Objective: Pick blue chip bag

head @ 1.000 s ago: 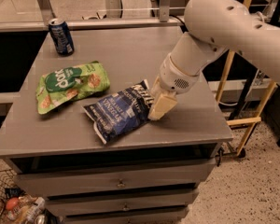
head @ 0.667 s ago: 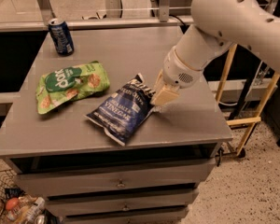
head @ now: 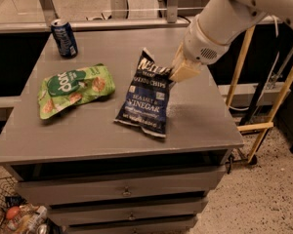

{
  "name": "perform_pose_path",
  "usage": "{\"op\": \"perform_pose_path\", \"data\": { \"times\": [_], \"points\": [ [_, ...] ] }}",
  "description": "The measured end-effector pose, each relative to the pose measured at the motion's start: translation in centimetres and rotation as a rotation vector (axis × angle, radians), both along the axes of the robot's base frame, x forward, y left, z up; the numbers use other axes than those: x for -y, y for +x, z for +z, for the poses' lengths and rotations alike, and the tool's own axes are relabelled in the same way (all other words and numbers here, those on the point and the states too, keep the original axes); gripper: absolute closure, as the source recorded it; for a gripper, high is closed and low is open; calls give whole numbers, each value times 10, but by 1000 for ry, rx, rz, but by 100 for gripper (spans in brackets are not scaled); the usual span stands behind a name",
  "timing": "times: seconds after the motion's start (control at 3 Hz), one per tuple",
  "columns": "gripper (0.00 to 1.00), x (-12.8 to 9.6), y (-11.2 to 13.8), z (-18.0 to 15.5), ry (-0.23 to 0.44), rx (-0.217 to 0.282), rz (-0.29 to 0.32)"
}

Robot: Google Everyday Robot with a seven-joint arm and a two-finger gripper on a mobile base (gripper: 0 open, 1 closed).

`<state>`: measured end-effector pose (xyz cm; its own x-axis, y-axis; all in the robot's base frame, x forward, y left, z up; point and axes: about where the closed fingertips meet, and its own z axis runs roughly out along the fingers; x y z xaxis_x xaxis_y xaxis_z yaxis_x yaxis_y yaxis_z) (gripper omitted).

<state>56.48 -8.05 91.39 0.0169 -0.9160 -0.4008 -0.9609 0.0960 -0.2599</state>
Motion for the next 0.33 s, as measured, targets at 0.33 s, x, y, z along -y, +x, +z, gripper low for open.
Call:
{"op": "perform_pose_path", "data": {
  "times": [0.33],
  "points": [
    [100, 6, 8, 18, -7, 45, -12]
  ]
}}
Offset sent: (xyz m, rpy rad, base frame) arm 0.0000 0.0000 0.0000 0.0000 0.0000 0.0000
